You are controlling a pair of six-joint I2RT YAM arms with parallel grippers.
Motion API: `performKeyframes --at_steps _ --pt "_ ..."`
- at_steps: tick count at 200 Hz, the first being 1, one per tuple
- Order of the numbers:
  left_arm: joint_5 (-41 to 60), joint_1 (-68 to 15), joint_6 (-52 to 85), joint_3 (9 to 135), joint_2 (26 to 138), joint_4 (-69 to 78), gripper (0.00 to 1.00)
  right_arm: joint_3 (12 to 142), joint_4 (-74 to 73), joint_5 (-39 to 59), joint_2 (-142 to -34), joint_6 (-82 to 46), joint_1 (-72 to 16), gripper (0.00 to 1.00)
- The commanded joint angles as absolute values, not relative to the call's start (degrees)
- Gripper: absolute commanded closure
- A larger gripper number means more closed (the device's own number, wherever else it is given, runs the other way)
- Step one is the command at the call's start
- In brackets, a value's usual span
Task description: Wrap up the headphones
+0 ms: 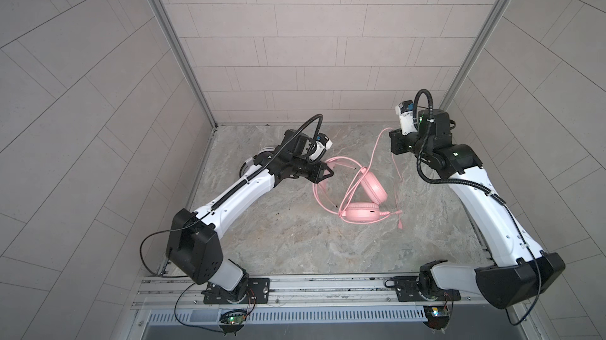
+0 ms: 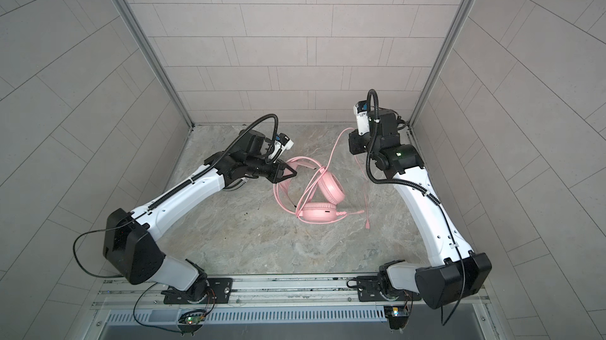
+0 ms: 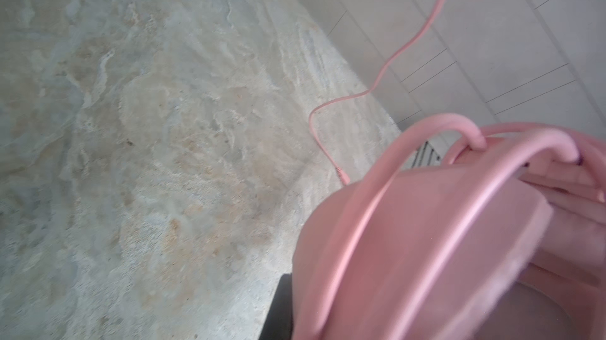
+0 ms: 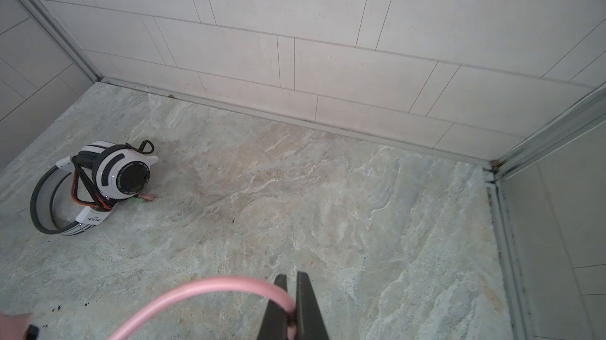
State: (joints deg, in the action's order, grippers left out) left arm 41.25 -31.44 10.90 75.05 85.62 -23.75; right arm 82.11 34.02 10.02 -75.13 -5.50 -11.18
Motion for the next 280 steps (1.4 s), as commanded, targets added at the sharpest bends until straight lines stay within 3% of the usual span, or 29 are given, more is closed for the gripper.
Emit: performKeyframes --at_steps 1,22,75,115,230,280 --pt "49.8 -30.5 18.3 74.7 81.1 -15.8 1.00 80.1 30.7 16.7 -75.2 -7.7 -10.6 1.00" --pt "50.7 -29.5 22.2 74.9 79.8 -12.4 1.00 75.4 26.6 22.0 -75.1 -9.6 -10.6 0.98" --pt "53.5 -28.3 25.3 84.6 81.2 -18.8 1.00 66.6 15.2 31.8 -77.0 -13.3 -10.5 0.73" --pt "54.8 -28.1 27.7 89.5 82.8 -22.1 1.00 62.4 6.4 38.3 -80.8 -17.3 -10.5 0.61" --pt "58.1 -23.9 33.1 93.4 82.3 -20.4 1.00 58.9 -16.5 42.5 -102.0 -25.4 -18.8 0.56" --pt "58.0 -17.2 44.0 93.0 80.1 -8.7 1.00 54.5 -20.8 42.0 -104.6 -26.7 -20.1 0.60"
